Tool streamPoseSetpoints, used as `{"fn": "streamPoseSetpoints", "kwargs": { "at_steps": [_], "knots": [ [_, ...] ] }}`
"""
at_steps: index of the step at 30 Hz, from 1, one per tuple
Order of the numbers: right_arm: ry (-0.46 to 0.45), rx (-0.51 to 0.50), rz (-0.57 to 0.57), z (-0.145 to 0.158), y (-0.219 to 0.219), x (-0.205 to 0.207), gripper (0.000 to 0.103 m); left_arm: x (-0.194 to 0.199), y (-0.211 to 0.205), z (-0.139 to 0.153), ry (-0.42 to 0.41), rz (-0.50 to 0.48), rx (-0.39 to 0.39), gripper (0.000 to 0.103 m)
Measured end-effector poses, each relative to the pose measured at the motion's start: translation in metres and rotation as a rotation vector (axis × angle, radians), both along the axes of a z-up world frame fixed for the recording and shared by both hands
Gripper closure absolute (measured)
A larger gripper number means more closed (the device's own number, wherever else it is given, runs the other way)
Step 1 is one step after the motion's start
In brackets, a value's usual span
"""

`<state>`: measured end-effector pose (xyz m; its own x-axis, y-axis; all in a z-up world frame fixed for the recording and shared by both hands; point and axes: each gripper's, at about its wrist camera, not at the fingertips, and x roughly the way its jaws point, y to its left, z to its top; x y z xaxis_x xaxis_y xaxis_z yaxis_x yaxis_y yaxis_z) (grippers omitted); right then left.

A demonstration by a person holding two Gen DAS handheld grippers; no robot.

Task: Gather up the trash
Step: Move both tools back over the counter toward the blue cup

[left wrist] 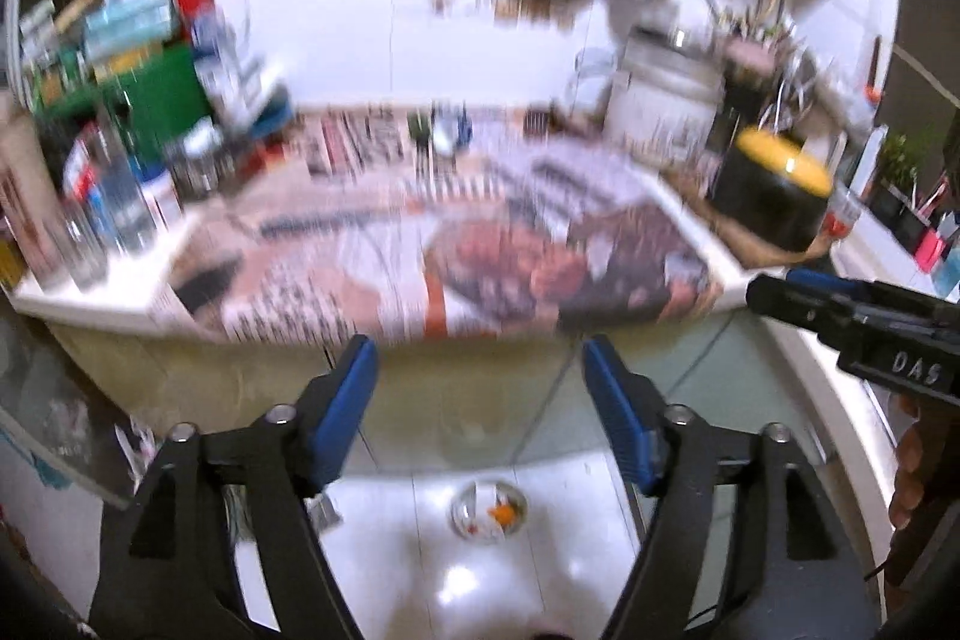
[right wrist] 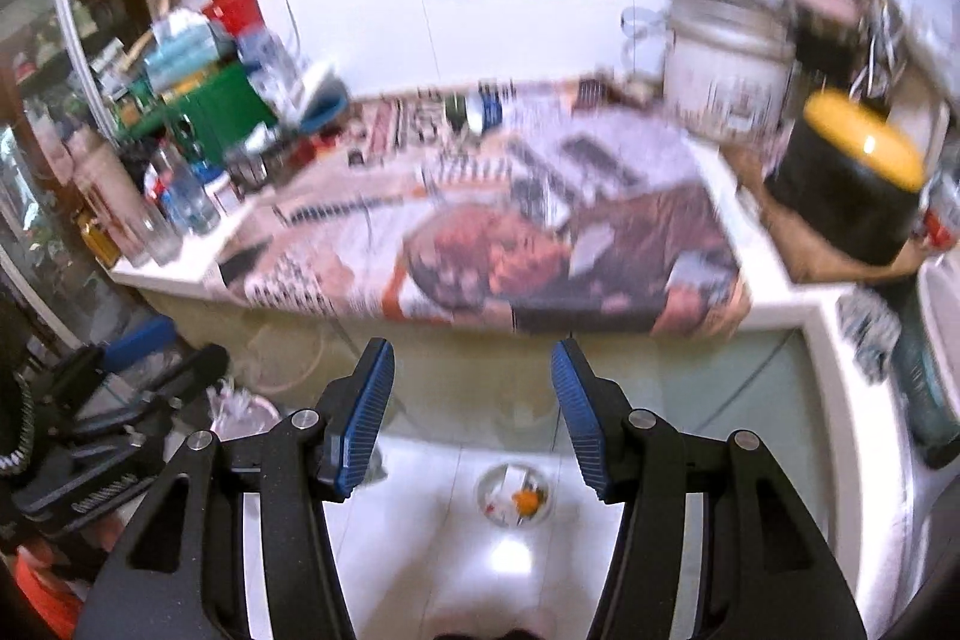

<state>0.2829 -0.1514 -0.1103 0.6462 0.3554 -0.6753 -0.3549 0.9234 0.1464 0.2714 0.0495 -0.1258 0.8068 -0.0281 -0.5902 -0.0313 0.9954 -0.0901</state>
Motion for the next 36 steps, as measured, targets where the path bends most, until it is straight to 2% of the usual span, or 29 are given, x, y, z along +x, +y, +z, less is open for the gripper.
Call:
{"fn": "streamPoseSetpoints", "kwargs": {
  "at_steps": [1,4,7,12,21,24,29,36],
  "knots": [
    [-0.026,-0.001,-0.005,0.007,0.004,-0.004,0.050,-0.005,0.000,0.014,-0.038,0.009,0.011,0.016],
    [-0.099,-0.001,-0.026,0.030,0.005,-0.010,0.042,-0.015,0.007,0.040,-0.114,0.035,0.031,0.007],
    [-0.144,0.005,-0.045,0.046,0.005,-0.007,0.037,-0.012,0.011,0.058,-0.146,0.050,0.043,0.001],
    [-0.234,0.013,-0.083,0.063,0.002,0.009,0.018,0.014,0.020,0.072,-0.175,0.092,0.047,0.001],
    [-0.277,0.036,-0.034,0.076,-0.011,0.085,0.017,0.094,0.021,0.085,-0.198,0.175,0.058,0.001],
    [-0.276,0.045,-0.010,0.080,-0.016,0.113,0.017,0.129,0.017,0.092,-0.195,0.203,0.064,0.001],
    [-0.264,0.045,0.053,0.082,-0.015,0.163,0.017,0.165,0.015,0.095,-0.196,0.262,0.042,0.001],
    [-0.201,0.052,0.084,0.065,-0.012,0.213,0.017,0.212,0.033,0.077,-0.114,0.340,0.030,0.001]
  ]
}}
